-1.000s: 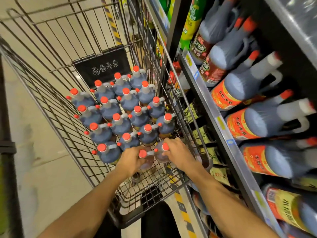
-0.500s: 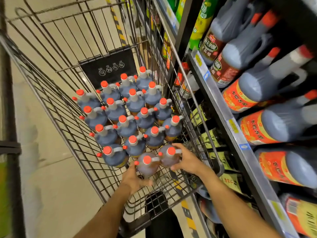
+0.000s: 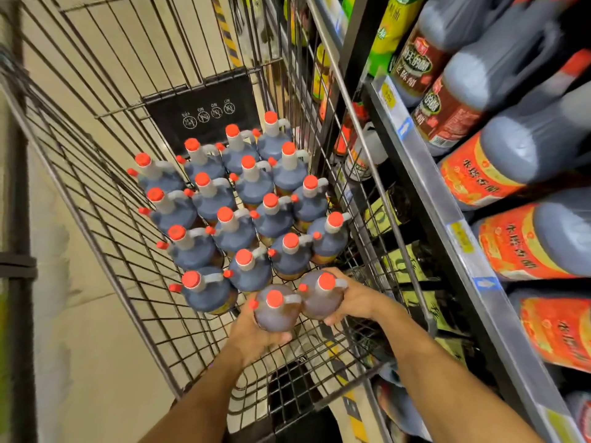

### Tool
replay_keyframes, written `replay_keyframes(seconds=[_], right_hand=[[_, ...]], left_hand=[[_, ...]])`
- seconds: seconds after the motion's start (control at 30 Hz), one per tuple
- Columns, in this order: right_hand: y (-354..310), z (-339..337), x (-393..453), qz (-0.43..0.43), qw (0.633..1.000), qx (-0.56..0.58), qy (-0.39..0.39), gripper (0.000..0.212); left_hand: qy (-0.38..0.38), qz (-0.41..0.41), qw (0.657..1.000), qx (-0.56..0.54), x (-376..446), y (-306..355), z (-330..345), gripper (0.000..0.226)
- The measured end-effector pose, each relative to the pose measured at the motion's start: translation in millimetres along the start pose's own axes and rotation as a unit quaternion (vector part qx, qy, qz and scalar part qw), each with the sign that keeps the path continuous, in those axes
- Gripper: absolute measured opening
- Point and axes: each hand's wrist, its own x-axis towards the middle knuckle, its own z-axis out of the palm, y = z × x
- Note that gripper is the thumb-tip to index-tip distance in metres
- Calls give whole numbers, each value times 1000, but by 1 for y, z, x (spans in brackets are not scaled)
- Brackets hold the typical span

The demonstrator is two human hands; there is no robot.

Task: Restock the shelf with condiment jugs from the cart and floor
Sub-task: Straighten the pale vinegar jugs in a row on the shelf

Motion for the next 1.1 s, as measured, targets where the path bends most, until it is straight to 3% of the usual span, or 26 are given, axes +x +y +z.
replay_keyframes(seconds=[0.13, 0.3, 0.5, 0.7, 0.8, 0.93, 1.0, 1.1], right_hand=[[-2, -3, -12, -1, 1000, 17, -9, 89], [-14, -6, -33, -18, 998, 49, 18, 87], [-71, -20, -94, -72, 994, 67, 53, 79], [-135, -20, -181, -124, 980, 81, 134, 68], [-157, -13, -221, -157, 959, 96, 215, 76], [-184, 2, -282, -209, 924, 163, 277, 98], [-196, 11, -311, -233, 903, 198, 301, 106], [-210, 30, -352, -268, 861, 225, 368, 98]], left_hand=[[-37, 22, 999, 5, -3, 5, -4, 101], [-33, 42, 999, -10, -25, 35, -13, 101], [-50, 114, 992, 1, -60, 100, -28, 85], [-64, 199, 978, -24, -116, 177, -36, 99], [-79, 251, 965, -14, -150, 218, -37, 85], [-104, 316, 943, -10, -198, 274, -35, 90], [-126, 336, 933, -15, -220, 297, -33, 82], [-165, 374, 912, 2, -248, 327, -24, 69]])
